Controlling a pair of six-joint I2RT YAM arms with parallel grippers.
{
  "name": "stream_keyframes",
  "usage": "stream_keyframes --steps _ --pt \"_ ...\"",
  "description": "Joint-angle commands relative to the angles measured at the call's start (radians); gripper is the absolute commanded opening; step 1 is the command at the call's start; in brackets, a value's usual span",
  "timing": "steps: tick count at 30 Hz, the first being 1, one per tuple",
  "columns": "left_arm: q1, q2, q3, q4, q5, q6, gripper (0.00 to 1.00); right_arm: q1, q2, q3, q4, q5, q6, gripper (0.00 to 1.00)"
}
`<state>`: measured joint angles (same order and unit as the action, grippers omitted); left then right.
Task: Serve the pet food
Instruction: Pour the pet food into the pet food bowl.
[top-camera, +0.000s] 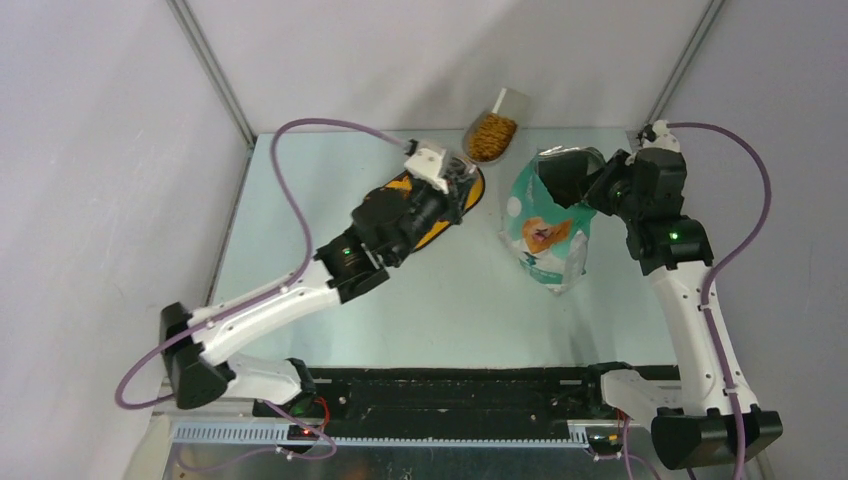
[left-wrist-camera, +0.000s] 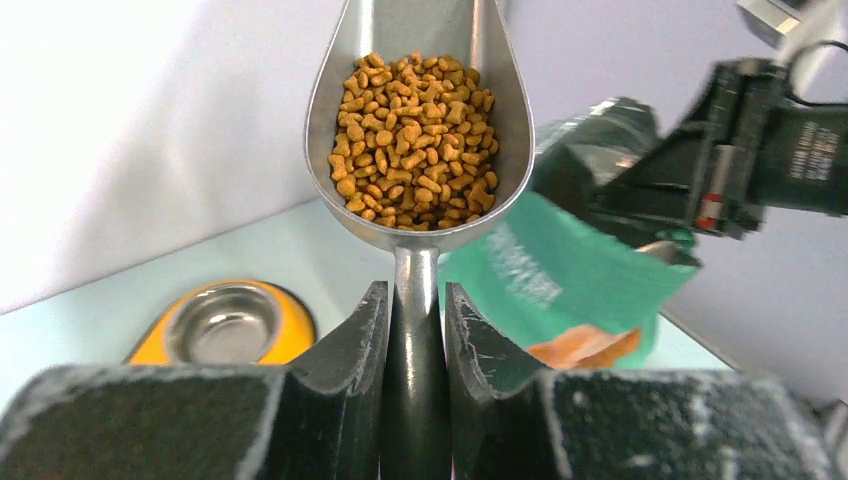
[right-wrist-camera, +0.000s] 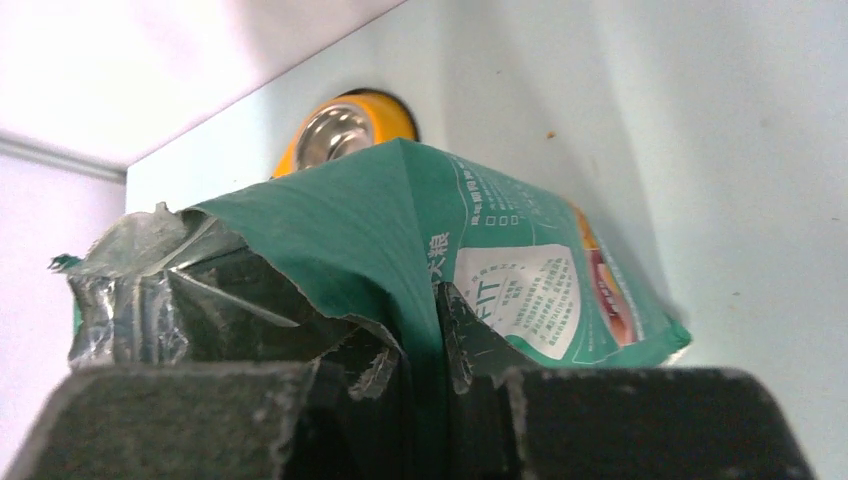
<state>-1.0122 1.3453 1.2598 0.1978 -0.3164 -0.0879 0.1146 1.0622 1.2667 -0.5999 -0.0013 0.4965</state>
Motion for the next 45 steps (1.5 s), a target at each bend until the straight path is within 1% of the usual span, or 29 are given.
stream_keyframes --steps 1,3,6,8,11,14,16,20,24,27,29,35,38,45 --pt "0.036 -0.149 -0.065 0.047 -0.156 0.044 0.00 -0.057 -0.059 0.039 0.010 0.113 -0.034 0.05" --pt "0.065 -0.170 -0.080 0.000 -0.160 0.044 0.00 -0.066 -0.059 0.039 0.012 0.097 -0.042 0.00" --pt "0.139 -0.166 -0.086 -0.085 -0.118 0.052 0.00 -0.072 -0.056 0.037 0.017 0.065 -0.058 0.00" --pt "0.177 -0.145 -0.087 -0.123 -0.105 0.120 0.00 -0.073 -0.057 0.038 0.020 0.043 -0.068 0.00" --pt "0.229 -0.107 -0.119 -0.117 -0.086 0.191 0.00 -0.075 -0.062 0.028 0.024 0.020 -0.080 0.00" --pt "0.310 -0.075 -0.132 -0.122 0.018 0.230 0.00 -0.075 -0.067 0.022 0.028 0.015 -0.088 0.00" --pt "0.342 -0.034 -0.122 -0.134 0.055 0.264 0.00 -0.079 -0.065 0.021 0.026 0.014 -0.092 0.00" --pt "0.367 0.038 -0.094 -0.180 0.053 0.379 0.00 -0.089 -0.057 0.021 0.024 0.014 -0.099 0.00" --pt "0.416 0.085 -0.071 -0.248 0.130 0.410 0.00 -0.104 -0.055 0.022 0.022 -0.024 -0.103 0.00" --pt "0.428 0.115 -0.062 -0.279 0.127 0.457 0.00 -0.106 -0.057 0.022 0.020 -0.034 -0.106 0.00" --pt "0.437 0.142 -0.048 -0.287 0.120 0.471 0.00 -0.132 -0.057 0.022 0.020 -0.042 -0.107 0.00" --pt "0.453 0.271 0.071 -0.369 0.138 0.515 0.00 -0.136 -0.056 0.021 0.017 -0.050 -0.111 0.00" --pt "0.456 0.319 0.146 -0.418 0.115 0.543 0.00 -0.137 -0.056 0.020 0.014 -0.048 -0.113 0.00" --pt "0.475 0.419 0.236 -0.469 0.087 0.598 0.00 -0.139 -0.055 0.022 0.011 -0.050 -0.117 0.00"
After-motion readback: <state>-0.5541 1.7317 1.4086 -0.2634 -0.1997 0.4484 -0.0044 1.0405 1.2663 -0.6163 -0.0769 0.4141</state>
